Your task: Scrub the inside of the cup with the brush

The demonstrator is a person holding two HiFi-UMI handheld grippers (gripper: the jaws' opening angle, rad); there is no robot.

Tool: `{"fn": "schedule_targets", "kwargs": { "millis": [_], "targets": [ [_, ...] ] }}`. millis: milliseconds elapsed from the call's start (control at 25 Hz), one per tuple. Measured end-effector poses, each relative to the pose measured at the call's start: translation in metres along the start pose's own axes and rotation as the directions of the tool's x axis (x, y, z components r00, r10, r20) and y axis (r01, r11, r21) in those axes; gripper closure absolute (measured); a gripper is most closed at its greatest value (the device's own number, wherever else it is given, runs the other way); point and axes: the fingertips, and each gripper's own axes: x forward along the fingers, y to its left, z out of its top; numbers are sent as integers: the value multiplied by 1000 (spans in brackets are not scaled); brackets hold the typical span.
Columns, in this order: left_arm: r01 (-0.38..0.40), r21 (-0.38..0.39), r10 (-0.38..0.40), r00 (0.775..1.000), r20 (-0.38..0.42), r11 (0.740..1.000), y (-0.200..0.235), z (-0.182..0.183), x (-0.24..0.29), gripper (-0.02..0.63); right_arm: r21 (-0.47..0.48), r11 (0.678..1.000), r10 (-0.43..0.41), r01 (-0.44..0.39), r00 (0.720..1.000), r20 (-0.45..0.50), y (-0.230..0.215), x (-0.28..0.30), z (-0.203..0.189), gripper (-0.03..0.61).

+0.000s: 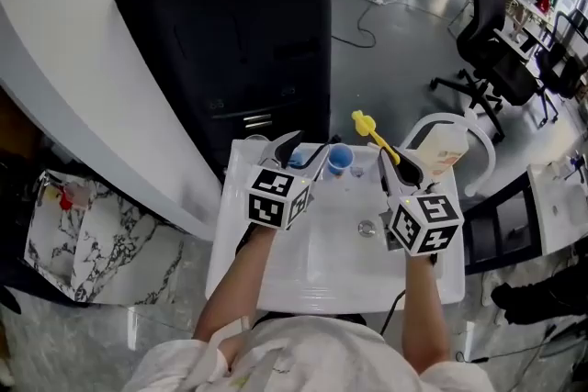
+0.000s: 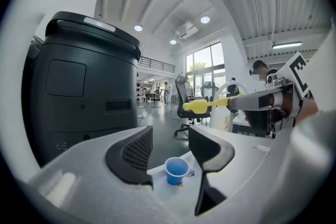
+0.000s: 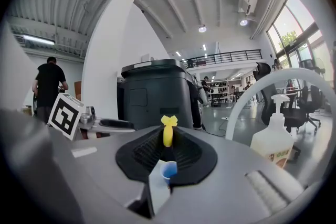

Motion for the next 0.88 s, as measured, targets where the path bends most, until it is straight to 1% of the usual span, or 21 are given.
{"fn": "schedule_targets", "kwargs": {
  "millis": [200,400,520,680,880],
  "targets": [
    [-64,3,64,998,1,998,-9,-1,5,392,-10,998,69,-69,998,-3,-12,0,2,541],
    [-85,16,85,996,26,996,-15,3,9,385,-16,994,105,-105,994,-1,-17,-2,4,541],
    [-82,21,81,996,36,996,-20,3,12,385,-23,993,118,-118,993,1,-19,-3,6,541],
    [-58,25,57,997,45,998,-27,-3,22,362,-26,993,115,-115,993,0,-22,-4,5,541],
    [-15,32,14,1000,13,999,-32,-22,39,360,-31,994,105,-105,994,-11,-25,-3,2,541]
  ]
}}
